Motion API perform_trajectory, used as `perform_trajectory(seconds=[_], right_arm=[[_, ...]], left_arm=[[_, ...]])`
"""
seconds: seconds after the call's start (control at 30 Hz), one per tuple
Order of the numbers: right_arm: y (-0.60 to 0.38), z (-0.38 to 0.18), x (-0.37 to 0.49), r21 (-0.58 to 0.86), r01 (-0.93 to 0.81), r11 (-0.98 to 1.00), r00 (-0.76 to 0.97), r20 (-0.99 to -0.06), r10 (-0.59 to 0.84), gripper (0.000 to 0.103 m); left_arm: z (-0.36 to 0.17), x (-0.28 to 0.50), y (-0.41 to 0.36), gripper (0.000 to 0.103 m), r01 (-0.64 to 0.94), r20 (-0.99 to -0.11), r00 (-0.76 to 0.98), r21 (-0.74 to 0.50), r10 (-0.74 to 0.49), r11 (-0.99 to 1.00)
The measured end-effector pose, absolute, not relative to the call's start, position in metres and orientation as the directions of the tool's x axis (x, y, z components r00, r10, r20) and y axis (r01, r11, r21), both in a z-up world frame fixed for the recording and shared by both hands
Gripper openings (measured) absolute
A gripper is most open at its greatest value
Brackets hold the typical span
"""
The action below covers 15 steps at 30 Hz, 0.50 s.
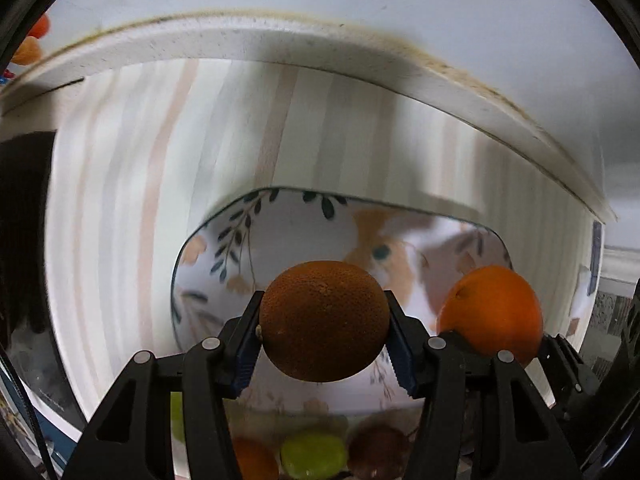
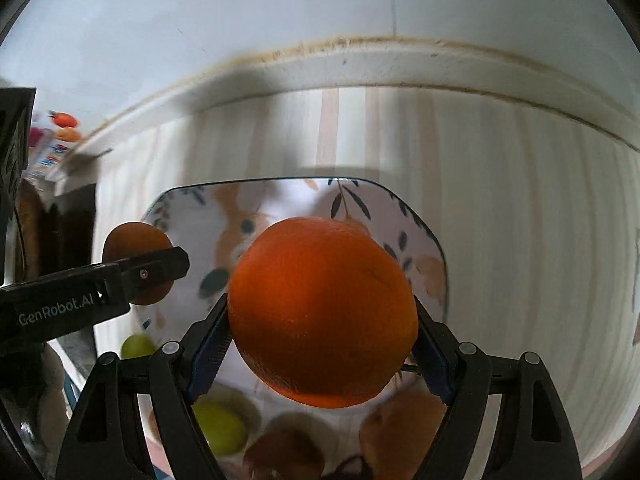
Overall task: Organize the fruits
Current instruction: 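Carry both fruits onto the floral plate and open both tools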
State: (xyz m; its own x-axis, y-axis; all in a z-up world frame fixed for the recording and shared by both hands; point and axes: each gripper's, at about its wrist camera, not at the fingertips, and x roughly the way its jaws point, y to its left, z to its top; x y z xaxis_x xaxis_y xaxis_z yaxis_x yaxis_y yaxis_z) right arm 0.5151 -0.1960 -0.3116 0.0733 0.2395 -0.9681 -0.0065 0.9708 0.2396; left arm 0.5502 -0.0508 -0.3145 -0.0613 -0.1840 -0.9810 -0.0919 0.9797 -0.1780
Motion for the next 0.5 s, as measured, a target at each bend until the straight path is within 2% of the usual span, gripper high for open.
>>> perform_trajectory(seconds=[0.43, 0.5], right_arm=[[-0.189, -0.326, 0.543, 0.207, -0.011, 0.978, 0.006, -0.978, 0.207, 0.085], [-0.193, -0.327, 0.544, 0.217, 0.006, 0.976, -0.007, -0.976, 0.217, 0.085]], left_arm=[[-0.339, 0.558, -0.045, 0.054, -0.073, -0.979, -0.125, -0.152, -0.16, 0.986], [-0.337, 0.558, -0.043, 0.061, -0.069, -0.981, -0.11, -0.152, -0.159, 0.986]])
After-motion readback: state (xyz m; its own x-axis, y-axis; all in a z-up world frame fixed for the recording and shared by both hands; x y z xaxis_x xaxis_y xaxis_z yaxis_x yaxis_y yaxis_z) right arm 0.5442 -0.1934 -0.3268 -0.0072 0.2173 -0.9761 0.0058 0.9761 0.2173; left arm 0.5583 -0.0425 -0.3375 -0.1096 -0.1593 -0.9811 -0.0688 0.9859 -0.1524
